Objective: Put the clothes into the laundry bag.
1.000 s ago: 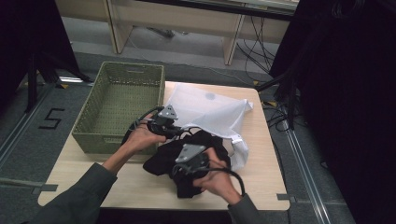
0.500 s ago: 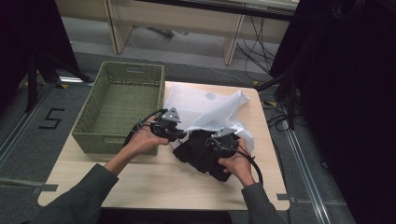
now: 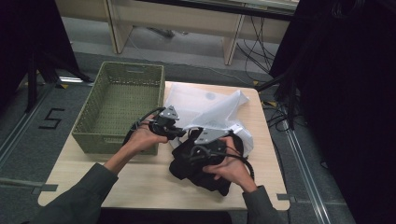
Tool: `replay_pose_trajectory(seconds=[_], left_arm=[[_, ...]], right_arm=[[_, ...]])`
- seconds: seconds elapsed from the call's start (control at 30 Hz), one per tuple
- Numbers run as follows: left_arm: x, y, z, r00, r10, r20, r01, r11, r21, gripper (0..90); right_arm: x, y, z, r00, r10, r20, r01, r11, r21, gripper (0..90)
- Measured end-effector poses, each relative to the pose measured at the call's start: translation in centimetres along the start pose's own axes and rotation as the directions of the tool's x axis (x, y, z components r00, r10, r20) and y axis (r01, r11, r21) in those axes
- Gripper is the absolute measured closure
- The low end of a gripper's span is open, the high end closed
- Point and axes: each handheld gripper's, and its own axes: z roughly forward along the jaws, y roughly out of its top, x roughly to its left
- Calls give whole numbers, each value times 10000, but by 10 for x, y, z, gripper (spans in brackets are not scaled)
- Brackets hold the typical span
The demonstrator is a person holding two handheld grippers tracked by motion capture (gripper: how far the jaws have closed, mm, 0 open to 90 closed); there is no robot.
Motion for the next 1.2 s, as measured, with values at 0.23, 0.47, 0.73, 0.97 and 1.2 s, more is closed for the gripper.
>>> replay_pose_trajectory(seconds=[0.23,0.47,0.73,0.97,1.2], left_arm=[[-1,-1,2,9999,18,108,-19,10000,71,867],[-1,-1,3,9998,170,138,-174,9994,298,869],[-3,-2,4,9997,130,183,-137,9992,382,870],[-3,-3,7,9993,259,253,-271,9985,481,870],[-3,-5,9,9996,79,267,-91,9989,451,867]], right_arm=[[11,-22,72,9983,-574,50,548,9731,2237,292],[5,-26,75,9979,-631,173,551,9533,2969,831],[-38,-9,32,9627,-41,2706,-332,9905,1331,869],[-94,-60,37,8937,1323,4288,-2275,9572,1787,860],[-95,-52,26,8986,1584,4092,-2458,9542,1703,676]])
